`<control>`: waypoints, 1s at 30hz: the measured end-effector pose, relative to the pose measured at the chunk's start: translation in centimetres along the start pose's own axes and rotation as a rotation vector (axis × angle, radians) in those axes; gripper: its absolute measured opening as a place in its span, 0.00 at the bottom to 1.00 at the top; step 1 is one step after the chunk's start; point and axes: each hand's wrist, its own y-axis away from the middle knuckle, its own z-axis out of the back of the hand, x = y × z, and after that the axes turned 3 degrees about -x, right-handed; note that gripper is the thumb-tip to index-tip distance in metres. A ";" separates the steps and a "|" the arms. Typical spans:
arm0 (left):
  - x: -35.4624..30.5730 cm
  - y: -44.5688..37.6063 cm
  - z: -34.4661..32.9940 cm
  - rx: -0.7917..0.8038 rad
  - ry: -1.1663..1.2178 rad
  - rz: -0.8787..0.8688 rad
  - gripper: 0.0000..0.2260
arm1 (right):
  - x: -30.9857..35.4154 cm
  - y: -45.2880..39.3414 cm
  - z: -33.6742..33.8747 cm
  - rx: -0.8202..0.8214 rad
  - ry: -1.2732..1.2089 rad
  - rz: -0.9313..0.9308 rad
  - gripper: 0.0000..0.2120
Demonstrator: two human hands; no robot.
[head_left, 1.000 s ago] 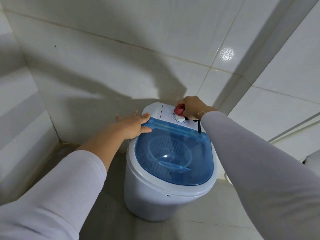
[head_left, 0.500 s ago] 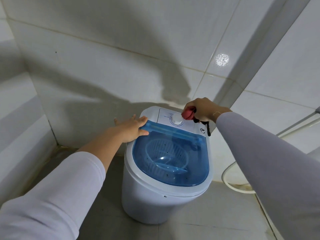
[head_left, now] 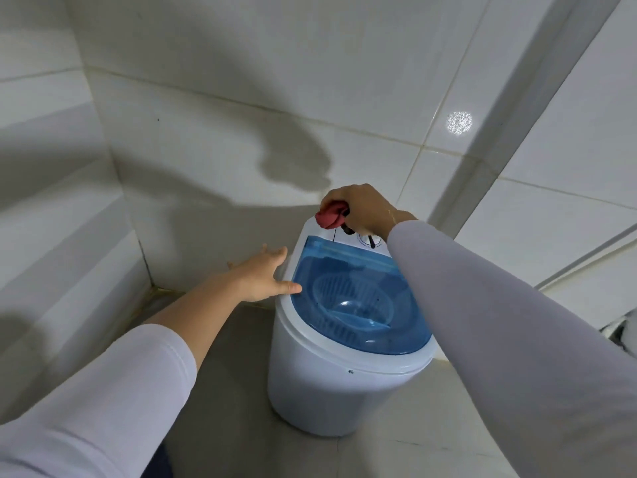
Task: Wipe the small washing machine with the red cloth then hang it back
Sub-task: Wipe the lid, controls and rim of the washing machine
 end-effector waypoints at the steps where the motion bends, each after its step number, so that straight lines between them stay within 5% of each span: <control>1: 0.2 0.3 -0.1 0.017 -0.004 -0.003 0.41 | 0.6 -0.3 -0.8 -0.005 0.022 0.035 0.23; 8: -0.3 1.0 -0.5 0.031 -0.020 -0.009 0.36 | 1.7 -0.2 -4.9 -0.071 0.180 0.115 0.18; 16: -0.7 1.3 -0.4 0.037 -0.064 0.006 0.34 | 2.0 0.1 -7.1 0.032 -0.027 -0.077 0.15; 30: -1.2 1.5 -0.4 0.036 -0.130 0.059 0.34 | 0.9 1.5 -7.4 -0.027 0.125 -0.097 0.15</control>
